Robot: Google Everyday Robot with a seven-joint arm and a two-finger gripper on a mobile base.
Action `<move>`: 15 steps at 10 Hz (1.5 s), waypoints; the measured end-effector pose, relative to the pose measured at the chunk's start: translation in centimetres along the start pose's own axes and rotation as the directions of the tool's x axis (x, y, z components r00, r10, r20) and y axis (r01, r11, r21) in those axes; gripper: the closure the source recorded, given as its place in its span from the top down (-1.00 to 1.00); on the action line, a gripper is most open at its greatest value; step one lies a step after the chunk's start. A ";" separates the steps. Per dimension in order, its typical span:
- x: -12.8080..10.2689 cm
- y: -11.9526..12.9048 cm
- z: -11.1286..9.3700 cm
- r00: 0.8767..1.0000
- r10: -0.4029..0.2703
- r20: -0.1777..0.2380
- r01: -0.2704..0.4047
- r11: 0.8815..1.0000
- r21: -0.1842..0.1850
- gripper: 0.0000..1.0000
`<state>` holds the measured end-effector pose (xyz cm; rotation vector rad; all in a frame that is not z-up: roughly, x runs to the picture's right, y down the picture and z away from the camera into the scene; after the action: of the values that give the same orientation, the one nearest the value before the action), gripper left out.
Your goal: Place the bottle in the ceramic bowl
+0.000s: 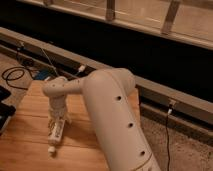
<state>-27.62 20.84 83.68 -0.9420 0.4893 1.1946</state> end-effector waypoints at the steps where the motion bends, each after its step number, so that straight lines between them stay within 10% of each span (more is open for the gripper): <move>1: 0.0 0.0 -0.1 1.000 0.000 0.000 0.000 1.000 0.001 0.24; 6: 0.1 -0.2 -0.4 1.000 -0.002 0.007 0.002 1.000 -0.001 -0.94; 10: 0.9 0.3 -5.7 0.988 -0.060 0.145 0.069 0.996 -0.055 -1.00; 15: 1.5 -0.4 -14.4 0.934 -0.097 0.344 0.127 0.990 -0.064 -1.00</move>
<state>-24.65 9.78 74.76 -0.8016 0.1054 1.2502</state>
